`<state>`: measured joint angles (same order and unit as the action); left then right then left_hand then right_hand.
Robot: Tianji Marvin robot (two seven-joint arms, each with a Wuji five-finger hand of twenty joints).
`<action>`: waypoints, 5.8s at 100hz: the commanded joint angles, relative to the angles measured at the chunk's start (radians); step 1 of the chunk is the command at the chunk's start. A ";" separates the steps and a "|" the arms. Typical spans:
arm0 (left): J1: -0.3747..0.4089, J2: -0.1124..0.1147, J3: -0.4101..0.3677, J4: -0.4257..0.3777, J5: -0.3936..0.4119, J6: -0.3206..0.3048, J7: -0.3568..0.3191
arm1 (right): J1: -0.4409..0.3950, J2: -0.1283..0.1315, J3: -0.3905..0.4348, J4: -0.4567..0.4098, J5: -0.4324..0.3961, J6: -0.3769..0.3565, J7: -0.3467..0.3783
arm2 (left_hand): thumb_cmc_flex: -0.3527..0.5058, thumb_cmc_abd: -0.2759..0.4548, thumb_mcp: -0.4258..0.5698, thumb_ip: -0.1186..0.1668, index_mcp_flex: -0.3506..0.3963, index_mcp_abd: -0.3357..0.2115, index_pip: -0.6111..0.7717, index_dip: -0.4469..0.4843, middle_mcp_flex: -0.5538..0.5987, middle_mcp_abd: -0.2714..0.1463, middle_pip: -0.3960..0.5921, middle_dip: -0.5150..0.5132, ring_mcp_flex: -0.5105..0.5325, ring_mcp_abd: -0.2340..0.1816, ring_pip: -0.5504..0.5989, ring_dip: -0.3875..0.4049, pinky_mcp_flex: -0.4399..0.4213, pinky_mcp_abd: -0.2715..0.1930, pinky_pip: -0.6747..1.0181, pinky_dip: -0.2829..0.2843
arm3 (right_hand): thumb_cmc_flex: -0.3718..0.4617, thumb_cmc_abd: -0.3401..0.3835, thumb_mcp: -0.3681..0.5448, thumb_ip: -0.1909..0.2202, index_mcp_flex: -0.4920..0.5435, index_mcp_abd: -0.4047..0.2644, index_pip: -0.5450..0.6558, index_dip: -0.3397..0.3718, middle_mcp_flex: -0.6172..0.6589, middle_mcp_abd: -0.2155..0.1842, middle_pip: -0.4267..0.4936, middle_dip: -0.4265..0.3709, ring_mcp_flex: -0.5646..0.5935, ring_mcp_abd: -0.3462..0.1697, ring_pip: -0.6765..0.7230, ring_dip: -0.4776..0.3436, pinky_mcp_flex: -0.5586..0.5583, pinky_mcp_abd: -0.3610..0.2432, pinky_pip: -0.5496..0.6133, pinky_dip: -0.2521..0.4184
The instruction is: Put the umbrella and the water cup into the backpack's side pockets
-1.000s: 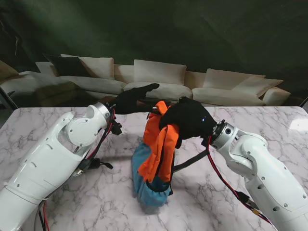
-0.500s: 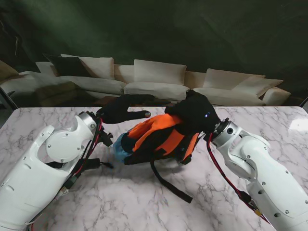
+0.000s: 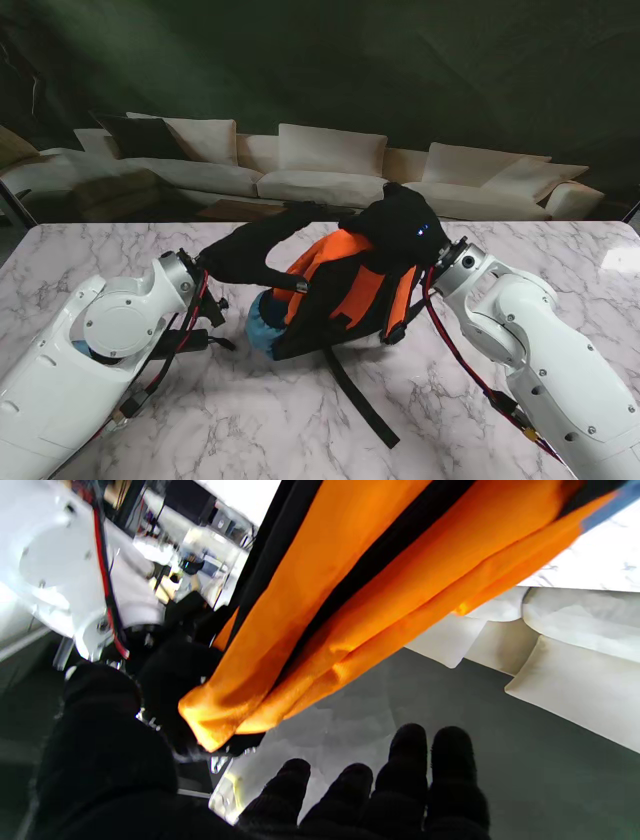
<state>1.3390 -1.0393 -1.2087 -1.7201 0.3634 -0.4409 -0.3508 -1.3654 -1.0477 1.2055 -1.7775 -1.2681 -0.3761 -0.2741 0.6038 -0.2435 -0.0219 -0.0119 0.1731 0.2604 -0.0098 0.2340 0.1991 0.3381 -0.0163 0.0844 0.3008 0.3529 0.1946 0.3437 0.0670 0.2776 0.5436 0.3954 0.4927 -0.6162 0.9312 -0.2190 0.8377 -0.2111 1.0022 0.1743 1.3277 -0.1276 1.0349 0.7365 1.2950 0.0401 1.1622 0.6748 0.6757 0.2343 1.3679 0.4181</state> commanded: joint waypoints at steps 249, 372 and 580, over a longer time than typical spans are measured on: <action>-0.121 -0.030 0.184 0.126 -0.001 0.220 0.031 | -0.026 -0.012 0.058 0.022 0.471 -0.078 0.377 | 0.687 0.068 0.135 0.009 0.524 -0.201 0.688 0.325 0.777 -0.225 0.314 0.213 0.626 -0.198 0.299 0.047 0.391 -0.119 0.576 0.072 | 0.245 0.103 0.066 -0.034 -0.028 0.029 0.035 0.074 -0.003 0.149 -0.103 -0.186 0.023 -0.011 0.091 -0.010 0.451 0.073 0.378 0.007; 0.008 0.057 -0.130 0.112 0.256 0.030 -0.192 | -0.072 -0.006 0.065 0.001 0.367 -0.001 0.373 | 0.370 0.189 -0.003 -0.009 0.695 -0.176 0.642 0.421 0.560 -0.169 0.368 0.477 0.277 -0.060 0.423 0.579 0.064 0.087 0.516 0.408 | 0.222 0.125 0.056 -0.029 -0.039 0.030 0.016 0.104 -0.037 0.120 -0.153 -0.166 0.020 -0.004 0.030 -0.063 0.441 0.031 0.385 -0.037; -0.179 0.069 0.150 0.234 0.112 0.058 -0.297 | -0.050 0.001 0.036 0.004 0.392 -0.012 0.426 | 0.402 0.223 0.001 -0.002 0.314 -0.336 0.149 0.194 0.244 -0.252 0.101 0.190 0.253 -0.133 0.249 0.422 0.061 0.001 0.476 0.395 | 0.231 0.136 0.043 -0.025 -0.074 0.031 0.004 0.082 -0.071 0.117 -0.147 -0.178 0.020 0.002 -0.020 -0.076 0.388 0.023 0.361 -0.032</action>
<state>1.1731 -0.9631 -1.0701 -1.4952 0.5219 -0.3729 -0.6287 -1.4111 -1.0513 1.2459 -1.7874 -0.8736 -0.3857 0.1355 0.9634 -0.0626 -0.0193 -0.0219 0.5887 0.0187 0.2567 0.5125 0.5624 0.0798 0.1389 0.3274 0.5796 0.2456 0.4744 0.7855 0.1442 0.2652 1.0455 0.8132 0.6317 -0.5659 0.8921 -0.2846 0.7405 -0.0226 0.9513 0.2511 1.2648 0.0237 0.8663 0.5608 1.2849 0.0554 1.1341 0.6068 1.0590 0.2733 1.6944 0.3794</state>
